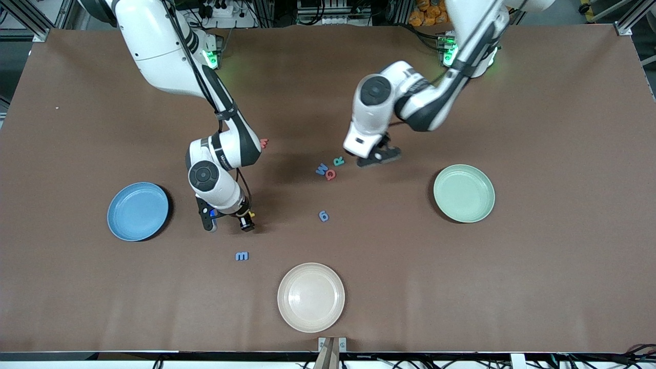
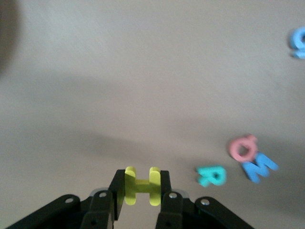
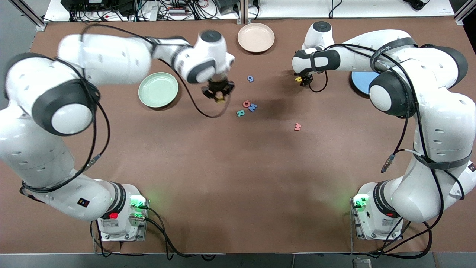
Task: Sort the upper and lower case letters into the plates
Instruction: 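Carry the yellow H with the left gripper over the green plate, then release the H on the green plate while the right drops letter in blue plate, then move the left gripper to the cyan R while the right reaches the blue m, then grasp and lift the cyan R with the left gripper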
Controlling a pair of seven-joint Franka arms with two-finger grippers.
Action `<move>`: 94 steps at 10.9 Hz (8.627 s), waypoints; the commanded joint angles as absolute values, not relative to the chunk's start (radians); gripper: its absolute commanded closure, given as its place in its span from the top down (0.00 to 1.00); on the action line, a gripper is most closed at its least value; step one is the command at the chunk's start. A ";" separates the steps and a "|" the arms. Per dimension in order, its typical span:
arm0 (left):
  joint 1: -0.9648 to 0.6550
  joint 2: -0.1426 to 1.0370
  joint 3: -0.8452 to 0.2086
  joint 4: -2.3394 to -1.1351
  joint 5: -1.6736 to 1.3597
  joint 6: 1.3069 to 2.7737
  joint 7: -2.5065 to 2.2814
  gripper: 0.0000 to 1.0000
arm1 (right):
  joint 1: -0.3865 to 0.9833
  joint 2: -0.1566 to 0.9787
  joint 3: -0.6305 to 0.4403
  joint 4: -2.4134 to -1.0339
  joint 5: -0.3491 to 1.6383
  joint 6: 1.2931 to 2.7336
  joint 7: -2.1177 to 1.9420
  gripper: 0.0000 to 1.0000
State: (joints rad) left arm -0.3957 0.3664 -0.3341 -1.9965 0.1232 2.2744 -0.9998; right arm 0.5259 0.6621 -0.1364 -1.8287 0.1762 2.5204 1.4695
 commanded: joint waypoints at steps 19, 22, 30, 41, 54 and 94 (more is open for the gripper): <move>-0.112 0.402 -0.350 -2.030 0.032 2.338 -0.559 1.00 | 0.177 0.470 -0.183 -1.874 0.005 2.187 0.755 0.00; -0.230 0.474 -0.348 -1.944 0.029 2.365 -0.814 1.00 | 0.129 0.445 -0.202 -1.910 -0.014 2.184 0.646 0.19; -0.451 0.632 -0.347 -1.816 0.280 2.368 -1.449 1.00 | 0.138 0.457 -0.209 -1.898 -0.011 2.184 0.649 1.00; -0.526 0.679 -0.394 -1.770 0.313 2.330 -1.615 1.00 | 0.235 0.526 -0.201 -1.795 0.014 2.191 0.771 1.00; -0.538 0.742 -0.394 -1.750 0.376 2.339 -1.605 1.00 | 0.276 0.646 -0.141 -1.591 0.144 2.183 0.759 1.00; -0.425 0.641 -0.452 -1.767 0.354 2.232 -1.447 0.00 | 0.330 0.658 -0.089 -1.454 0.156 2.204 0.752 1.00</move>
State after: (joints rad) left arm -0.4808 0.6973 -0.4227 -1.7477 0.3455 2.3072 -1.5279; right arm 0.3317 0.6529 -0.0940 -1.4949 0.1372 2.2110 0.7570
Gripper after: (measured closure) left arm 0.626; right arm 0.000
